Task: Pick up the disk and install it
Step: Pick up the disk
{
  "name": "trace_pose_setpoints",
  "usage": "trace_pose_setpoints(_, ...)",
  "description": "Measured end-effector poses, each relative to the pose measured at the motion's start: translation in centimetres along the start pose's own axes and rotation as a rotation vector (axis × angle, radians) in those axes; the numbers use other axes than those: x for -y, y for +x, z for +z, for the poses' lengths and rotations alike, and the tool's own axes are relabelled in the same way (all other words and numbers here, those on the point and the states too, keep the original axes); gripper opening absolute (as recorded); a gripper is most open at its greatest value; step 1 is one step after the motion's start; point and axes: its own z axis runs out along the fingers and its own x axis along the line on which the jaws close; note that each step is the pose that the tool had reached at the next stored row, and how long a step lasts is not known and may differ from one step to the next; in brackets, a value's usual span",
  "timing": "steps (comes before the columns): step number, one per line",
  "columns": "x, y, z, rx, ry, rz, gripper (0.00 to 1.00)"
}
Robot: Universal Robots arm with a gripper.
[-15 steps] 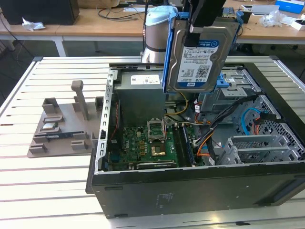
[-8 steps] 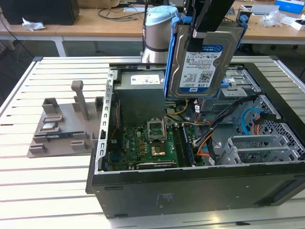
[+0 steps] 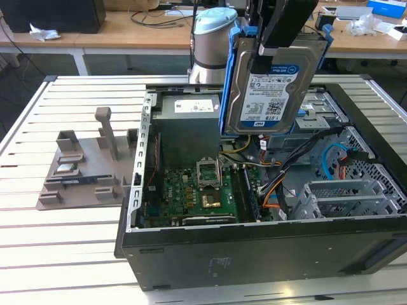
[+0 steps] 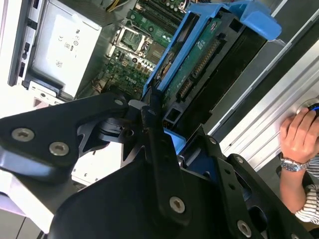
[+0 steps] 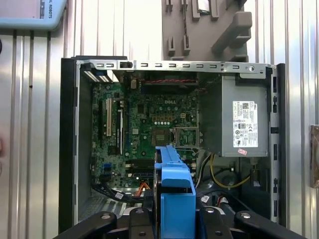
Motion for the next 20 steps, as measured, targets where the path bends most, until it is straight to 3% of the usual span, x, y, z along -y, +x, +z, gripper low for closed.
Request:
trace_pose_setpoints(14,0.11,1.02,0.71,-0.0004,0.0,0.0,0.37)
trace_pose_setpoints(20,0.31,1.1,1.15,-0.0004,0.0,0.0,0.37)
